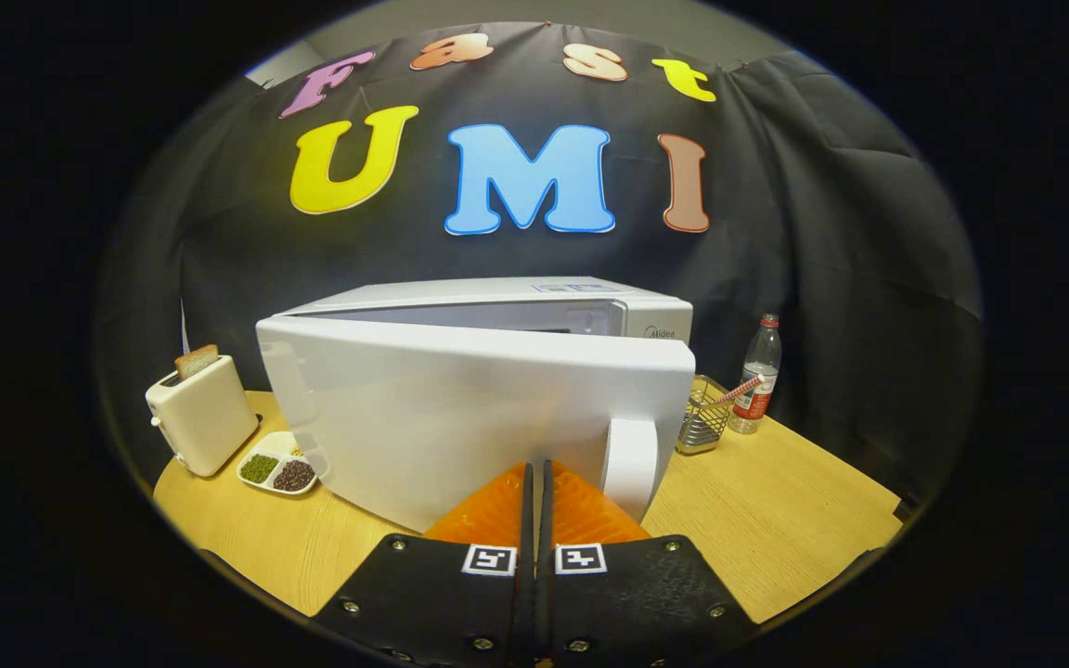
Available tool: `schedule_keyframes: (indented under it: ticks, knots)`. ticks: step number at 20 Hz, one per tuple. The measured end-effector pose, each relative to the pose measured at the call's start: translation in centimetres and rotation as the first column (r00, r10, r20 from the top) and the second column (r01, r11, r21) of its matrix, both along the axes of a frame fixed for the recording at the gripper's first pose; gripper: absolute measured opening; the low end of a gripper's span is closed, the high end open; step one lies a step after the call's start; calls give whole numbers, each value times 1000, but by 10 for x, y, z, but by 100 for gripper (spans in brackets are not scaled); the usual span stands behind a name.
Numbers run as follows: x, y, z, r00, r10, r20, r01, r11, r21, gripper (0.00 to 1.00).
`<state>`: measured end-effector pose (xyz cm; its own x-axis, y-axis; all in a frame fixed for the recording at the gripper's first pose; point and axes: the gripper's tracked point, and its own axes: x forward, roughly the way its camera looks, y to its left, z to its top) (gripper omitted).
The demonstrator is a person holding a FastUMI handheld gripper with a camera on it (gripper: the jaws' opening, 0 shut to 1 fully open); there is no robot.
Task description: Open the microwave, put the food inside, and close the microwave door.
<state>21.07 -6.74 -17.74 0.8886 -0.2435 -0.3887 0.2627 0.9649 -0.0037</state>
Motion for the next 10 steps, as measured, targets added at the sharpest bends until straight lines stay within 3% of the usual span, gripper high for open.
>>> schedule_keyframes:
  ticks: [10]
  knots:
    - [52, -26, -8, 1000, -2, 6, 2, 1000, 17, 1]
